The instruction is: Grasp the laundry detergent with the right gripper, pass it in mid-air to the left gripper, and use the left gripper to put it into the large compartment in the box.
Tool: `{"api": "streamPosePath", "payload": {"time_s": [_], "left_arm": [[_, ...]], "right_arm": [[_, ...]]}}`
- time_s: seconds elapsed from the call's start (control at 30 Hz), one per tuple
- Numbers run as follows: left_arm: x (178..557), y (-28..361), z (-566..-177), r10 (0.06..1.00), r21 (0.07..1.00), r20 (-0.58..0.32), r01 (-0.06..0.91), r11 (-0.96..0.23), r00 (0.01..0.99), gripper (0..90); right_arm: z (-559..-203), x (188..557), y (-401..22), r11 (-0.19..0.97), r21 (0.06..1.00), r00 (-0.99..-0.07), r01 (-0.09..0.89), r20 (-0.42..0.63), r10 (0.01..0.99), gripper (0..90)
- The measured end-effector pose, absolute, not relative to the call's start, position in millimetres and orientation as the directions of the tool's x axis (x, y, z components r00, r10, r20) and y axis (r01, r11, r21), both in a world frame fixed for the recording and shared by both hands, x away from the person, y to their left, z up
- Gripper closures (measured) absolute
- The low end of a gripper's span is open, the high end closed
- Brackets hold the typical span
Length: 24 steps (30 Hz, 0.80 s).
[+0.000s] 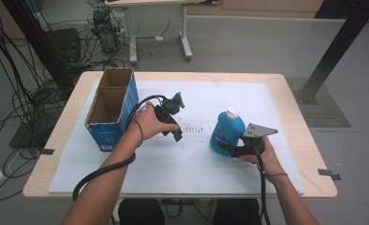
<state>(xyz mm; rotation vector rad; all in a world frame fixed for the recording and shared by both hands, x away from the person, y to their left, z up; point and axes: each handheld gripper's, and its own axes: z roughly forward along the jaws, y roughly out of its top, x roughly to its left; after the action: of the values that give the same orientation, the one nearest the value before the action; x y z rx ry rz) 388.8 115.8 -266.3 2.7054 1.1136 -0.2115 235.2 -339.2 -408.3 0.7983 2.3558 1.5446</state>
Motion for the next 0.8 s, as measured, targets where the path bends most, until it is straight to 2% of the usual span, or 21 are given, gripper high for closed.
{"api": "streamPosePath", "payload": {"time_s": [0.53,0.8], "left_arm": [[374,127,-230,0.633,0.175,-0.202,0.663,-0.727,0.747,8.1],[367,130,-211,0.582,0.198,-0.214,0.618,-0.761,0.785,8.0]], "right_arm": [[-393,242,-333,0.309,0.903,-0.858,0.299,0.112,0.502,40.5],[-386,248,-332,0.327,0.902,-0.881,0.283,0.109,0.461,40.5]]}}
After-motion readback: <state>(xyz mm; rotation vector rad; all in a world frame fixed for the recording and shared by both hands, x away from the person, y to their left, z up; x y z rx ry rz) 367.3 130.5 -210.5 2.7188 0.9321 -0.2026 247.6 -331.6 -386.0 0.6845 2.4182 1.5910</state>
